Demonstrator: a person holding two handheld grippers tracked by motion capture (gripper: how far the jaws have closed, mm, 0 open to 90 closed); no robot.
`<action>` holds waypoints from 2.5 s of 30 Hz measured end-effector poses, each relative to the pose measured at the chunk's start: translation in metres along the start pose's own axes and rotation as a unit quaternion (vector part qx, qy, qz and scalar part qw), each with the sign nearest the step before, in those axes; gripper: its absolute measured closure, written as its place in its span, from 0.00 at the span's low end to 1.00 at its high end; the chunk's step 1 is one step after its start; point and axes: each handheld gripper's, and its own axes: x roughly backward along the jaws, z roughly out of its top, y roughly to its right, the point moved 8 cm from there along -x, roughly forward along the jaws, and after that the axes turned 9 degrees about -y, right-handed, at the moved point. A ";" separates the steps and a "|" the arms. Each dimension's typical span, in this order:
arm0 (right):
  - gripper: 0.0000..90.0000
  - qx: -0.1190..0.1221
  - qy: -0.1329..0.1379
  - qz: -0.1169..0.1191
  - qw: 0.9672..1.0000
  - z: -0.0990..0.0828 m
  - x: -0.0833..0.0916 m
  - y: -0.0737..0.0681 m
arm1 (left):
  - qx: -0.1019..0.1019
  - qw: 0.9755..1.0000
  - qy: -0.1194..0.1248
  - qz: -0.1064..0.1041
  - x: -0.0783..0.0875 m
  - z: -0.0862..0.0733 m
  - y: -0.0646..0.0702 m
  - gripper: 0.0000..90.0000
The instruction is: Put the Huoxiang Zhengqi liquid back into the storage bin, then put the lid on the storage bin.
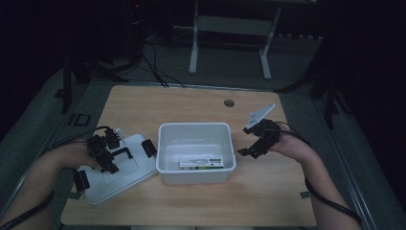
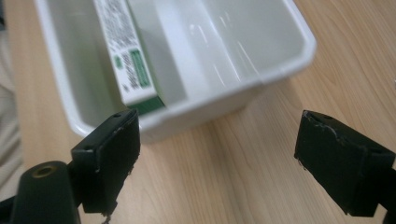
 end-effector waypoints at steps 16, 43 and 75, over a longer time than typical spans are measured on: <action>0.16 -0.044 -0.025 -0.006 0.999 -0.050 -0.025 0.012 | 0.008 0.999 0.042 0.016 0.029 -0.008 -0.001 0.50; 0.16 -0.074 -0.050 0.016 0.996 -0.074 -0.051 0.009 | 0.021 0.997 0.051 0.046 -0.025 0.011 -0.047 0.53; 0.16 -0.087 -0.063 0.005 0.994 -0.082 -0.058 0.013 | -0.010 0.999 0.012 0.040 -0.022 0.006 -0.038 0.93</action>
